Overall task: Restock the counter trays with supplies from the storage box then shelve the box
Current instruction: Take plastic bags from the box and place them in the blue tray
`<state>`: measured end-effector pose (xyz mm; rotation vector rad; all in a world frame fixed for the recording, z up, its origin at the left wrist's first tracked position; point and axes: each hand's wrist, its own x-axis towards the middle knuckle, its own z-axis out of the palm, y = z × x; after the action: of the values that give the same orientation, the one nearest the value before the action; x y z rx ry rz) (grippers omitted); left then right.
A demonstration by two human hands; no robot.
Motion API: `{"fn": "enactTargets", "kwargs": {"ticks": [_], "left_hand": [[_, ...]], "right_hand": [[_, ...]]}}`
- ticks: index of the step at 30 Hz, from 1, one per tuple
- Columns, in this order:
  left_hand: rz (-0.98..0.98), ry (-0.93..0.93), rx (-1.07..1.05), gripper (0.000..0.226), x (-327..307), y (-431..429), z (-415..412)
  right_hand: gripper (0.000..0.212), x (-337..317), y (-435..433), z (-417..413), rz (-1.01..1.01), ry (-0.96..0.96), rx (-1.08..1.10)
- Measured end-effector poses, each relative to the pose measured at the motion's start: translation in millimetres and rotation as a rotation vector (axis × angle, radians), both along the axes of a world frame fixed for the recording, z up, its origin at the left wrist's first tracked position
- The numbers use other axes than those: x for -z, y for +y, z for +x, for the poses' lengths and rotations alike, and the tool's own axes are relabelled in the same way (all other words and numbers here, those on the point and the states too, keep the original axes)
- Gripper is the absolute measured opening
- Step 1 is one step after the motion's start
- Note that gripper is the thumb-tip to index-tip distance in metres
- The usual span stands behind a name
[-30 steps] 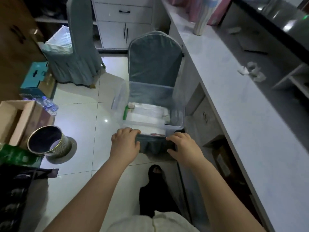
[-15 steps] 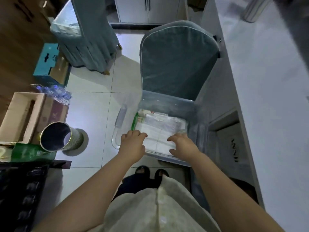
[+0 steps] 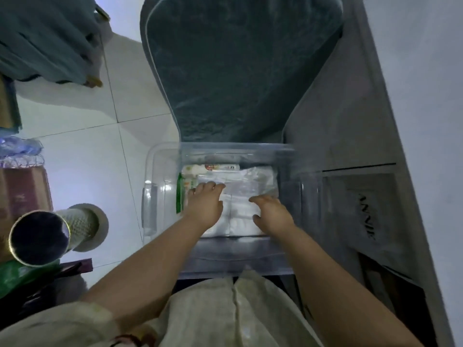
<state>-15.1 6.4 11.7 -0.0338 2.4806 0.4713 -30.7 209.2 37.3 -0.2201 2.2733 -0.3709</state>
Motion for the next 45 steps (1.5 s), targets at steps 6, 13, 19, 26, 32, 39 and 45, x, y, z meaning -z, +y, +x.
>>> {"fn": "enactTargets", "kwargs": {"ticks": [6, 13, 19, 26, 32, 39, 45], "left_hand": [[-0.047, -0.001, 0.195, 0.072, 76.7, 31.4, -53.0], [-0.124, 0.097, 0.18, 0.08, 128.9, 55.7, -41.6], [-0.086, 0.062, 0.121, 0.059, 134.7, 55.0, -46.9], [-0.056, 0.123, 0.062, 0.044, 63.6, 35.5, -52.3], [-0.083, 0.306, -0.085, 0.041, -43.8, 19.9, -46.8], [-0.102, 0.46, -0.226, 0.037, -143.6, 5.3, -40.7], [0.054, 0.589, -0.134, 0.034, -191.0, -3.6, -15.7]], "right_hand": [[0.047, 71.6, 14.0, -54.6, -0.061, 0.002, 0.115], [0.041, 122.3, 19.2, -61.9, -0.23, 0.013, 0.238], [0.035, 119.9, 21.3, -59.2, -0.312, 0.134, 0.244], [0.03, 56.0, 33.3, -64.0, -0.369, 0.207, 0.145], [0.022, -34.4, 36.5, -58.8, -0.482, 0.41, 0.071], [0.022, -113.8, 21.2, -28.5, -0.42, 0.518, 0.034], [0.025, -145.8, 6.7, 31.4, -0.265, 0.657, 0.1]]}}
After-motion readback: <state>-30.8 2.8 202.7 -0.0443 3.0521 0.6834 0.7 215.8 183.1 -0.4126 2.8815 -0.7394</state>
